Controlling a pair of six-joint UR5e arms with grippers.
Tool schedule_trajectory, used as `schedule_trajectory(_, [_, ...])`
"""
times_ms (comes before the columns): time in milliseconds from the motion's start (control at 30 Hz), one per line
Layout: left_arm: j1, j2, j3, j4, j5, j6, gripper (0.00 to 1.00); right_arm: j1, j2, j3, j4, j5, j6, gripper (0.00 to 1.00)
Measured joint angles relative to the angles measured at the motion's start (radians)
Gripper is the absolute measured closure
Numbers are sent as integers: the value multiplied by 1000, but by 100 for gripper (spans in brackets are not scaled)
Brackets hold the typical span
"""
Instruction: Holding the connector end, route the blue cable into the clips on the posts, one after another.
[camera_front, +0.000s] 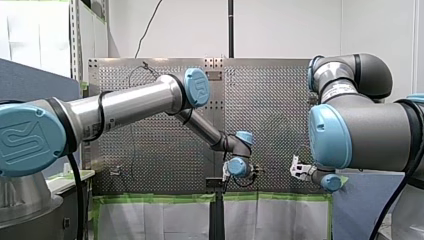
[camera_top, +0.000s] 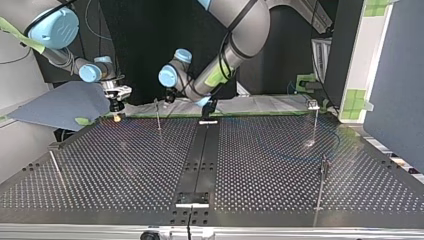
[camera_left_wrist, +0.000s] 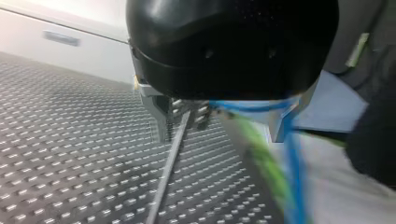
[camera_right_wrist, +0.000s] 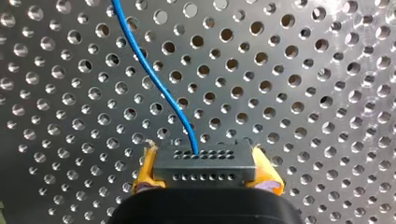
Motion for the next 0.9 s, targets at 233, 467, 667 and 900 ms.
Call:
schedule_trajectory(233, [-17, 14, -41, -27, -17, 60, 1, -4, 12, 0, 5, 0, -1, 100])
schedule_trajectory(467, [-29, 62, -105, 27, -22, 65, 1, -7, 14, 0, 6, 0, -3, 100])
schedule_trajectory(667, [-36, 69, -133, 52, -20, 52, 1, -7, 15, 0, 6, -2, -4, 100])
schedule_trajectory(900, [-38, 70, -136, 60, -19, 31, 1, -7, 17, 0, 6, -3, -4, 100])
